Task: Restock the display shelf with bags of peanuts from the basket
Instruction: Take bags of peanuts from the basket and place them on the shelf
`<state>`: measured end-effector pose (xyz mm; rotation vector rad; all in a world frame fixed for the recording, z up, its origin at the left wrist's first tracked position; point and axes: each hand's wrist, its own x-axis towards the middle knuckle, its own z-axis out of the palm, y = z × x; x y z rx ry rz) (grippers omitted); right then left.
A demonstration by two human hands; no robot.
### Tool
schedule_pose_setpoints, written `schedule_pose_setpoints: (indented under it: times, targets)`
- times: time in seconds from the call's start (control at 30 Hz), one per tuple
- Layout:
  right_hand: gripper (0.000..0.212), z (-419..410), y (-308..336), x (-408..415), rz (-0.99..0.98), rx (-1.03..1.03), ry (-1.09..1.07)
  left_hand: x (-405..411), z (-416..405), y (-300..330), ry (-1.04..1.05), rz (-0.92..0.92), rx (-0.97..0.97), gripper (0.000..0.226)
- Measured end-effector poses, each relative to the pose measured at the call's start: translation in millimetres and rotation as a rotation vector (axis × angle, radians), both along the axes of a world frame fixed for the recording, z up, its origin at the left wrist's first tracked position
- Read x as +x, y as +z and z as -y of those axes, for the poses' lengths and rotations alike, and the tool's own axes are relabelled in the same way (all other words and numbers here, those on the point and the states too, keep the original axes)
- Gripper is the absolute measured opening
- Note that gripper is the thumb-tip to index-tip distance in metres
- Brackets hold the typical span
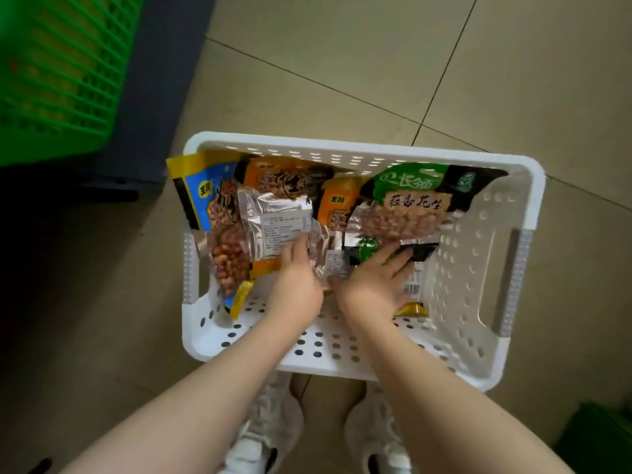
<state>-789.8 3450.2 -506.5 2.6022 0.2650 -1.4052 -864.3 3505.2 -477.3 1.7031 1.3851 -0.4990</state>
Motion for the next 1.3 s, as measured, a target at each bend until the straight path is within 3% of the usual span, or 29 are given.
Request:
schedule_pose_setpoints:
  times: [0.17,0.3,0.43,0.53,0.67,0.83,0.9,1.17,1.3]
  targets:
    - [0.077,29,10,22,0.067,0.196,0.071,10,13,-8,0.175,0.032,-0.080,0.068]
    - [0.058,43,27,42,0.013,0.341,0.217,25,13,-12,0.308,0.083,-0.141,0.063]
    - [0.049,54,46,53,-0.060,0.432,0.260,33,14,-7,0.123,0.078,-0.108,0.034]
    - [0.027,65,67,53,-0.074,0.426,0.184,25,5,11,0.012,0.009,0.023,0.025]
    - [0.017,63,106,44,-0.142,0.455,0.046,-6,-13,59,-0.068,-0.068,0.154,0.008]
    - [0.028,26,204,69,-0.460,0.624,-0.731,-35,-40,167,-0.128,-0.029,0.343,0.017]
    - [0.028,9,256,84,-0.478,0.681,-0.830,-38,-51,219,-0.146,-0.053,0.374,0.020]
    - [0.030,-50,495,121,-0.214,0.844,-0.452,-48,-85,456,-0.192,0.044,0.531,0.026]
    - [0.026,-80,598,113,-0.225,0.969,-0.326,-57,-94,562,-0.123,0.037,0.631,0.034]
